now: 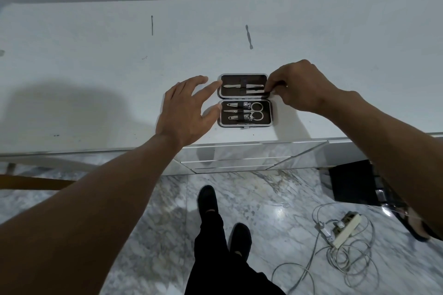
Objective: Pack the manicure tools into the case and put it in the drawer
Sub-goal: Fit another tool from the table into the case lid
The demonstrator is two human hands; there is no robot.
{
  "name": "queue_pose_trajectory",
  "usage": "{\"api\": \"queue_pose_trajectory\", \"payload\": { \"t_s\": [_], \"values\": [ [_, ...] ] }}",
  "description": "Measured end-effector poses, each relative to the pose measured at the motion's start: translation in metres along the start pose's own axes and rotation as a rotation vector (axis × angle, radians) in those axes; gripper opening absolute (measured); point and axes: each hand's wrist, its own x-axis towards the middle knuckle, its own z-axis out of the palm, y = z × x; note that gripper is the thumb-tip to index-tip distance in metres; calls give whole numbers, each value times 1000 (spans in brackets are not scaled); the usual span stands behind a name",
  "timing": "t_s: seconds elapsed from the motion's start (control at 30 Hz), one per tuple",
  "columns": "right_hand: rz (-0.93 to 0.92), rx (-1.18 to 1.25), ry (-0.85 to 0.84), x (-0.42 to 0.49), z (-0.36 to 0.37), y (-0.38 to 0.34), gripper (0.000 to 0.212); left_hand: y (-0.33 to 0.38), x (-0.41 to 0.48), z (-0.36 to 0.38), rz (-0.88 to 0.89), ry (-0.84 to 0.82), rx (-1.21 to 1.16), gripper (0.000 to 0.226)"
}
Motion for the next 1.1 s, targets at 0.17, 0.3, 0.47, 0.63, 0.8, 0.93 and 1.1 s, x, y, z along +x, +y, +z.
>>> {"api": "queue_pose_trajectory", "payload": {
  "t_s": [0.17,0.3,0.47,0.63,0.8,0.93,1.1],
  "values": [
    [26,42,17,-1,1,0,27,-1,0,1,1,4,6,51],
    [33,62,9,-1,1,1,26,-1,1,0,5,-1,11,51],
    [22,53,22,-1,1,1,26,-1,0,0,7,3,7,51],
    [29,41,23,0,2,-1,26,-1,0,0,10,5,11,50],
    [2,27,32,-1,0,-4,27,-1,0,0,11,7,12,51],
    [-21,31,9,5,4,-12,27,-1,0,0,9,6,10,50],
    [-35,61,15,10,8,-17,25,-1,0,0,9,8,3,50]
  ]
}}
